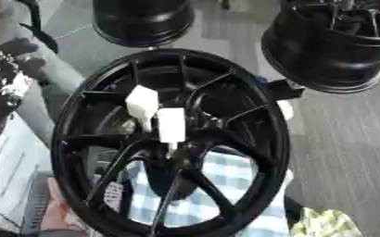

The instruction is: Pull the pin out of the wheel hub.

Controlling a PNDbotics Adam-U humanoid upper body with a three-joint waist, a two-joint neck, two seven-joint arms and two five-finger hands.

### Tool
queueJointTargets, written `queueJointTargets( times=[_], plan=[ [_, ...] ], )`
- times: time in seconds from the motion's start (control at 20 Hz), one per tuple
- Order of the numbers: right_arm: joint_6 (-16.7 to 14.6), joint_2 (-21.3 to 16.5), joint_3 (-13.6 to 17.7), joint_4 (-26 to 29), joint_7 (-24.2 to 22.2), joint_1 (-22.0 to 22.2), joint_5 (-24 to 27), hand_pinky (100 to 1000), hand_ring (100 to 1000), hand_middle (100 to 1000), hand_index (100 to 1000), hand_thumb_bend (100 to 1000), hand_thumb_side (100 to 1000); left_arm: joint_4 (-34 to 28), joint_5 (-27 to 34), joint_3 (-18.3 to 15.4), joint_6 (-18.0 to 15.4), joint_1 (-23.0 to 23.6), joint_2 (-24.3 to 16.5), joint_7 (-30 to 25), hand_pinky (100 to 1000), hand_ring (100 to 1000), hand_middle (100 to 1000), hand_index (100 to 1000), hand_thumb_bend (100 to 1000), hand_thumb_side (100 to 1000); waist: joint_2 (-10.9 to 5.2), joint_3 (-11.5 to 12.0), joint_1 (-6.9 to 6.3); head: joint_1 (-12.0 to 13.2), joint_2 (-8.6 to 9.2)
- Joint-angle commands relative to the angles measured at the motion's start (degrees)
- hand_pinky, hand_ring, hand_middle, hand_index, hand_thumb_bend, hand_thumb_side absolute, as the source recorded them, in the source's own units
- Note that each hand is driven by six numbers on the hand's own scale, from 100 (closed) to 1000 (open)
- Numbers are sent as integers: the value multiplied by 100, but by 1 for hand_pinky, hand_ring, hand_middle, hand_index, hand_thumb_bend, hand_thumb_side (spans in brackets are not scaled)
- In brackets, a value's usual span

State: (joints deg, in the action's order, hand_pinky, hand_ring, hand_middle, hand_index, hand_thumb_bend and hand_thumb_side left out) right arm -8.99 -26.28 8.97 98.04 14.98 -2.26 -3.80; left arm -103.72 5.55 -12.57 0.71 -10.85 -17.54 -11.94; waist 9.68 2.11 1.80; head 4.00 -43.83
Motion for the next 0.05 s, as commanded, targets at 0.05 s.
queueJointTargets(
  times=[0.05],
  plan=[
    [-21, -50, -54, 157, -162, -102, 100, 794, 801, 775, 936, 100, 380, -62, 6, -18, -1, -22, -59, -29, 765, 778, 794, 869, 376, 464, -46, 11, -16, -23, -29]
  ],
)
